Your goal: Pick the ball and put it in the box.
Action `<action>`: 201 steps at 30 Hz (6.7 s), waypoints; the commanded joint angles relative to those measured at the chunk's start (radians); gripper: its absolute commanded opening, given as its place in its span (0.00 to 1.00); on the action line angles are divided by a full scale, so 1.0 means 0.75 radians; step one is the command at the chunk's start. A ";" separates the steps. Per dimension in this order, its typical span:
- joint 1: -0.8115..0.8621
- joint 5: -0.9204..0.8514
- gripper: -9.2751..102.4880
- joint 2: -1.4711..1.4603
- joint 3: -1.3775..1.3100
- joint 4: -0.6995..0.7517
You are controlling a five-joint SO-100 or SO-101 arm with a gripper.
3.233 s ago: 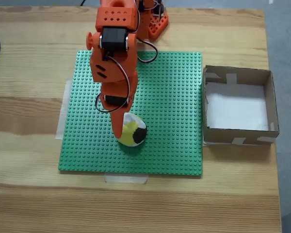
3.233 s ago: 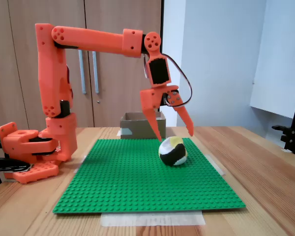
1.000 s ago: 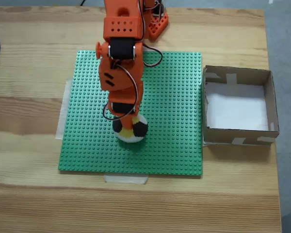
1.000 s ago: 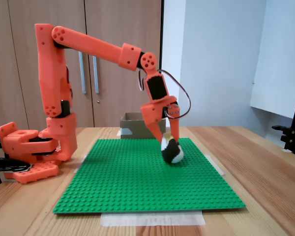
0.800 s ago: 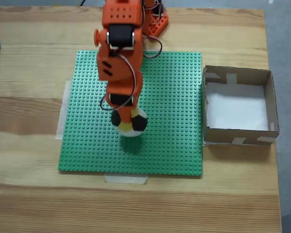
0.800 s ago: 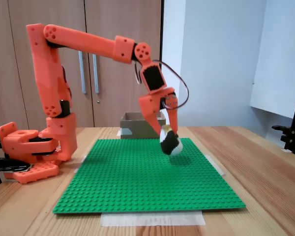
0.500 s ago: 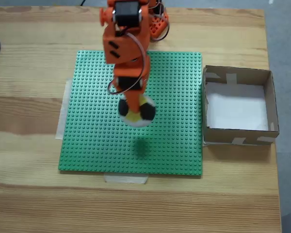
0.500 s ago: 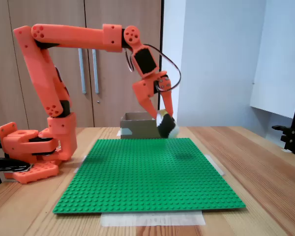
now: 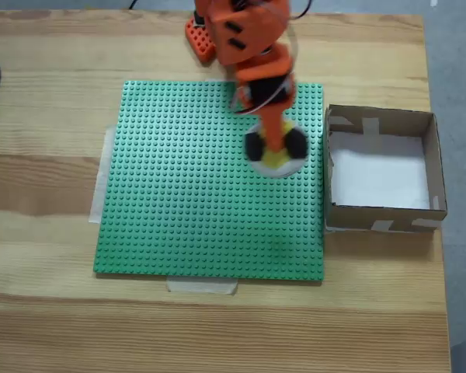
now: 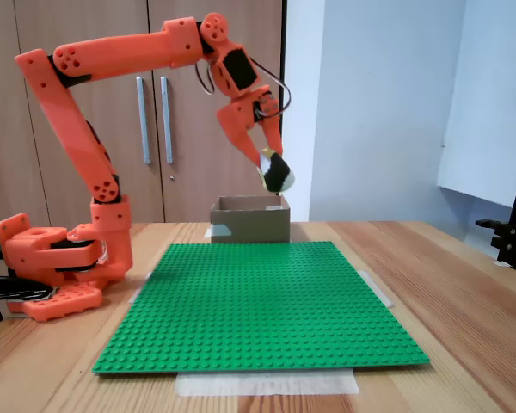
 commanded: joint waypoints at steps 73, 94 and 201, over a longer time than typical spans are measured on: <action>-0.544 0.000 0.29 -0.491 -0.436 0.055; -0.481 -0.055 0.15 -0.016 -0.086 -0.076; 0.589 -0.217 0.08 1.634 1.982 -0.538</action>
